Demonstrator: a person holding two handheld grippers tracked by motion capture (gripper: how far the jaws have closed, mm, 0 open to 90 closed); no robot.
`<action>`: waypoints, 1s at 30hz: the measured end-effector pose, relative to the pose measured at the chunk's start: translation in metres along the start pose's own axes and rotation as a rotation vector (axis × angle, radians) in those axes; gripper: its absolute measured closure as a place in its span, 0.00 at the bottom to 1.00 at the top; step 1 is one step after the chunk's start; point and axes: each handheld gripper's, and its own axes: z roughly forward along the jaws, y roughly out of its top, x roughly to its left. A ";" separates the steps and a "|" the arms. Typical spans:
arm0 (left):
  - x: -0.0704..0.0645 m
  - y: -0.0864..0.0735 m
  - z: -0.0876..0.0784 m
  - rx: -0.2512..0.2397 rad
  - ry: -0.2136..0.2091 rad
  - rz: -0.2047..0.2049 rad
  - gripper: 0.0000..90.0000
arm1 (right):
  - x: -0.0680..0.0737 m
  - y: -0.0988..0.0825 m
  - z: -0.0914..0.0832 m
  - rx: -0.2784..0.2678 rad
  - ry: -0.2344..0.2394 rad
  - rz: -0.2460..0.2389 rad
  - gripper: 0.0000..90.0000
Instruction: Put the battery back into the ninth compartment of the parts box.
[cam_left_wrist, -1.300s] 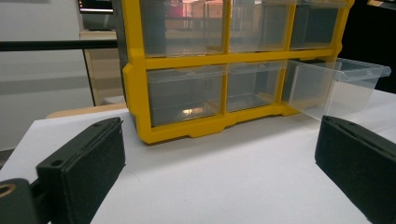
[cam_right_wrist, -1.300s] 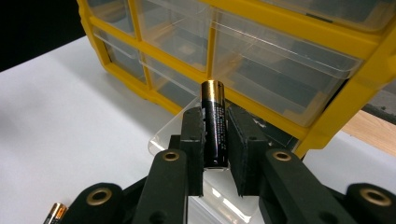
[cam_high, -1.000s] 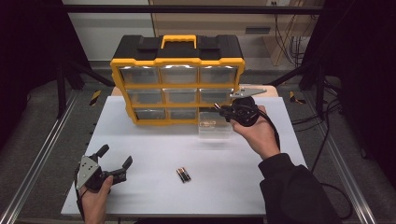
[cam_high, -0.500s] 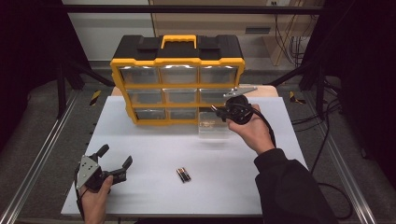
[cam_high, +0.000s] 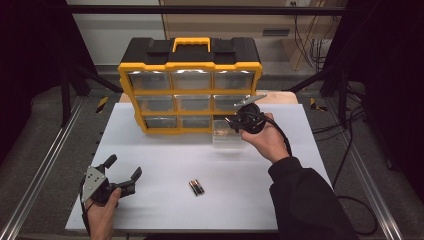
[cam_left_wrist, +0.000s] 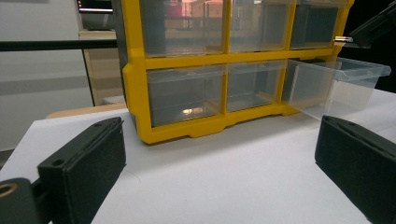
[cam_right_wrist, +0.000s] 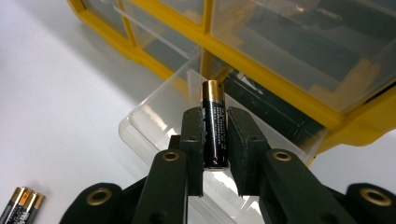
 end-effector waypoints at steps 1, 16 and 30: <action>0.000 0.000 0.000 0.000 -0.001 0.000 0.02 | -0.001 -0.001 0.003 0.020 0.004 0.002 0.85; 0.000 0.000 0.000 0.000 -0.003 0.002 0.02 | -0.007 0.002 0.008 -0.039 -0.003 0.066 0.71; 0.000 0.000 0.000 -0.003 0.000 0.004 0.02 | 0.039 -0.008 -0.023 -0.163 -0.029 0.030 0.22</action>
